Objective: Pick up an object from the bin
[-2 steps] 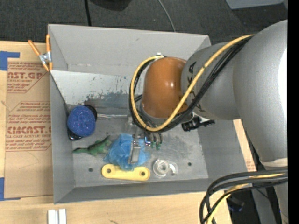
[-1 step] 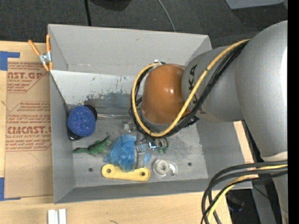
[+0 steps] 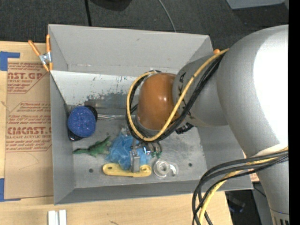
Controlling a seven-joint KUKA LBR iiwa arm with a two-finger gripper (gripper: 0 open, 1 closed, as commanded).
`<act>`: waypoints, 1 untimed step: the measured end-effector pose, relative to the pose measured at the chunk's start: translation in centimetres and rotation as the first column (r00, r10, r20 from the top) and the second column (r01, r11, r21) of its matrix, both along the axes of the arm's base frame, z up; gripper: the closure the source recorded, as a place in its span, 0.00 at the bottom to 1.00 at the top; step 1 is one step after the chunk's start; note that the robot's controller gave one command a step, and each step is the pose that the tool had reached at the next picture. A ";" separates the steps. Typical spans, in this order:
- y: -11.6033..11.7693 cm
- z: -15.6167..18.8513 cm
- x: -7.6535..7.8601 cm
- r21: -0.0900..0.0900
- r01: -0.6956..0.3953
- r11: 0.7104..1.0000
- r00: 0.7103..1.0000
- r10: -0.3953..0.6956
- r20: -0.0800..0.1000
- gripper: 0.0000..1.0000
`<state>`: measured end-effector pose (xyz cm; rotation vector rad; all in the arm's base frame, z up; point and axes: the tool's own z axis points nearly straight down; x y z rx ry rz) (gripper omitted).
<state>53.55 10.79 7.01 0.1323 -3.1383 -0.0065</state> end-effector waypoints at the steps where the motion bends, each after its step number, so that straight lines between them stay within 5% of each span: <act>1: -1.1 0.1 -0.3 -0.001 -0.100 0.995 0.995 0.100 -0.001 1.00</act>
Offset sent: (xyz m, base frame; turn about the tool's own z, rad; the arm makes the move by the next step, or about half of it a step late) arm 0.0000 0.0000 0.0000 0.0000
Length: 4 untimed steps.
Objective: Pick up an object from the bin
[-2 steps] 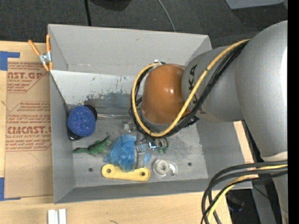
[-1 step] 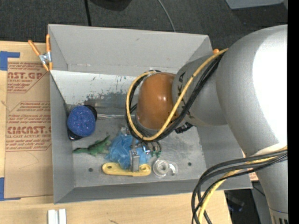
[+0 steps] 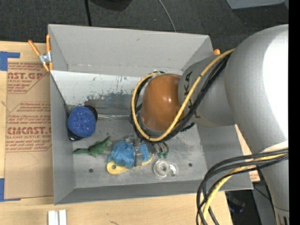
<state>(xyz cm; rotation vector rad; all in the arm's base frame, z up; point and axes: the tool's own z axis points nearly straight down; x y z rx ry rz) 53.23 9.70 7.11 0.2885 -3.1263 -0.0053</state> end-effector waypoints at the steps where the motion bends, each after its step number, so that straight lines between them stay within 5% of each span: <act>1: 0.0 0.0 0.0 0.000 0.000 1.000 1.000 0.000 0.000 1.00; 4: 0.0 4.3 -0.1 -0.001 0.000 1.000 1.000 0.000 0.000 1.00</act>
Offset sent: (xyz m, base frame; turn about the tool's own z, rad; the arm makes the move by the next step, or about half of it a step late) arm 0.0001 0.0002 0.1168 0.0000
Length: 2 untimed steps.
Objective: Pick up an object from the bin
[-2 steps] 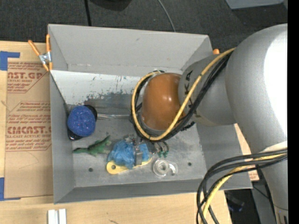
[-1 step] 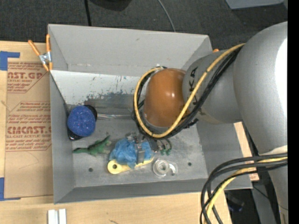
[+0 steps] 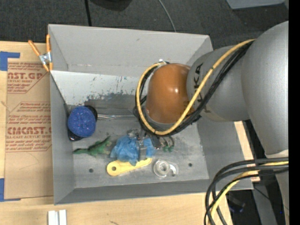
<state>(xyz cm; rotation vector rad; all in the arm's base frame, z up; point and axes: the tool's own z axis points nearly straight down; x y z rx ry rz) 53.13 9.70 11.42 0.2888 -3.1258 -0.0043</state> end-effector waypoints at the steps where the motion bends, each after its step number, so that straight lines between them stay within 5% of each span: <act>1: 0.0 0.9 0.1 0.001 -0.001 1.000 1.000 0.001 0.004 1.00; 2: 0.0 1.6 0.0 0.000 0.000 1.000 1.000 0.000 0.000 1.00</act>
Offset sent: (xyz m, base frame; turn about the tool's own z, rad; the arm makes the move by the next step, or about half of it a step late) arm 0.0001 -0.0001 0.0479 0.0000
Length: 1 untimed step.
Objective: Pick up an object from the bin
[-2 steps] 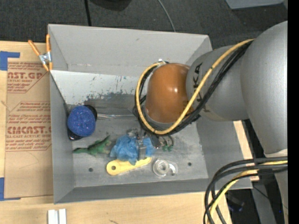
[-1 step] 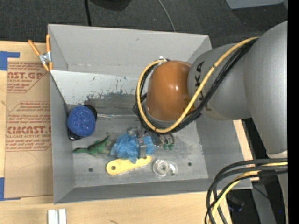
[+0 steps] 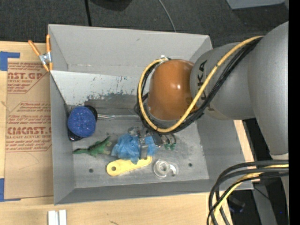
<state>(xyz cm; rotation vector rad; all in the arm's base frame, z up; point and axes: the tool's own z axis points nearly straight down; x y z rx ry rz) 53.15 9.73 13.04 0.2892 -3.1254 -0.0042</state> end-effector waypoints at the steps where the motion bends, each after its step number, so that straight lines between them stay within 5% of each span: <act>1: 0.0 1.4 -0.1 -0.001 0.000 1.000 1.000 0.000 -0.004 1.00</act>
Offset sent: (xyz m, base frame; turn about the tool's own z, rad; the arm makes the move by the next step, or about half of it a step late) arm -0.0001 0.0002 0.0199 0.0000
